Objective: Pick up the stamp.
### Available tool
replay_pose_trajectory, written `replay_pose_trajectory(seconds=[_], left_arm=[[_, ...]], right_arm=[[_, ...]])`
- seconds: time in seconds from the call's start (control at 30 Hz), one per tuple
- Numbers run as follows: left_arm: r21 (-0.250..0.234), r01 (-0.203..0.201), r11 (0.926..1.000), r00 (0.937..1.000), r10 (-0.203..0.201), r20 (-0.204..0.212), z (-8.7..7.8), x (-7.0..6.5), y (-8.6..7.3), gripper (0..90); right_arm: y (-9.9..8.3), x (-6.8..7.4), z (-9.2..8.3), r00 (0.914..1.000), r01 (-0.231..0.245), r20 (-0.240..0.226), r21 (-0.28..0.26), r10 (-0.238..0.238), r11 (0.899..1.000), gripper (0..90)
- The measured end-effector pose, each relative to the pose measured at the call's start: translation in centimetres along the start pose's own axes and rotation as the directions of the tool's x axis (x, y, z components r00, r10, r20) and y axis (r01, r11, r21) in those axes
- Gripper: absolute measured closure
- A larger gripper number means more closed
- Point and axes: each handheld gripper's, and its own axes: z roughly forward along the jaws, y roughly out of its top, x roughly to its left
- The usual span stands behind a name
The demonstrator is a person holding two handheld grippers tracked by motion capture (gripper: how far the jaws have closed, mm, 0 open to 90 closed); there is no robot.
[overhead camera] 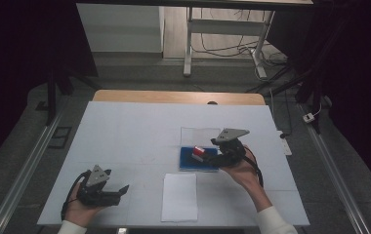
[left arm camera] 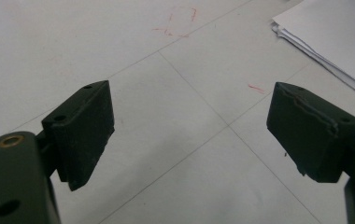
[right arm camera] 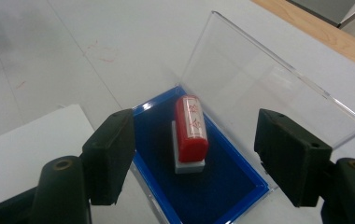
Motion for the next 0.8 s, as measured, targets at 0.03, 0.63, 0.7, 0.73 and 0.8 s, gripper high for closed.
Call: replay_pose_trajectory(seconds=[0.03, 0.63, 0.7, 0.73, 0.8], left_arm=[[0.000, 0.001, 1.0000, 1.0000, -0.001, 0.000, 0.0, 0.0, 0.0, 15.2], [0.005, -0.001, 1.0000, 1.0000, 0.001, 0.000, 0.1, 0.0, -0.1, 15.3], [0.007, -0.004, 1.0000, 1.0000, 0.004, -0.002, 0.1, 0.0, -0.1, 15.3], [0.008, -0.004, 1.0000, 1.0000, 0.004, -0.003, 0.1, 0.0, -0.1, 15.3], [0.007, -0.004, 1.0000, 1.0000, 0.004, -0.002, 0.1, 0.0, -0.1, 15.3]], right_arm=[[0.0, 0.0, 0.1, 1.0000, -0.003, -0.001, 0.005, 0.003, 1.000, 29.4], [0.1, -0.8, 2.3, 0.9998, -0.016, -0.006, 0.066, 0.017, 0.998, 33.6], [0.1, -0.8, 2.4, 0.9998, -0.017, -0.012, 0.067, 0.018, 0.998, 34.4], [0.0, -0.8, 2.5, 0.9997, -0.020, -0.016, 0.063, 0.021, 0.998, 34.8], [0.0, -0.8, 2.7, 0.9996, -0.018, -0.020, 0.066, 0.020, 0.998, 36.1]])
